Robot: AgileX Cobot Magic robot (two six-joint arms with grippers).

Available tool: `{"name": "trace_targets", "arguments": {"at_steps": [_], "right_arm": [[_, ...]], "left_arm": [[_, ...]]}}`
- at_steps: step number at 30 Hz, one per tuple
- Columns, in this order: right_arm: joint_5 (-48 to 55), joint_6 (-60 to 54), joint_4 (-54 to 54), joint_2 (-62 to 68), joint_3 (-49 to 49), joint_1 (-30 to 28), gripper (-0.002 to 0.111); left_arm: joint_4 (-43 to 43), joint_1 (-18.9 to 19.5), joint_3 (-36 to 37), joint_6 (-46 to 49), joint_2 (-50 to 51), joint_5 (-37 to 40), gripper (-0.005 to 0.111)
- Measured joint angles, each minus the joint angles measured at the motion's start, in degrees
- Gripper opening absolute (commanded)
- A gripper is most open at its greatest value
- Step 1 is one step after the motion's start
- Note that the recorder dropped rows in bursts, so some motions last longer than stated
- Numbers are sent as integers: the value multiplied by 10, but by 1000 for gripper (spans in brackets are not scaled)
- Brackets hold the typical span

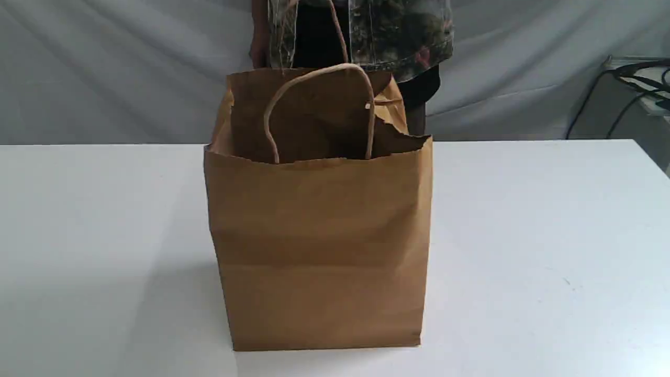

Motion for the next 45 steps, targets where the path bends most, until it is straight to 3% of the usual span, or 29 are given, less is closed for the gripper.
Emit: {"name": "trace_targets", "arguments": {"at_steps": [11,45], "right_arm": [[-2,0,-9,0,0,-23,0],[30,0,-12,0,0,-24,0]], "left_arm": [[0,0,0,0,0,0,0],[0,0,0,0,0,0,0]]}}
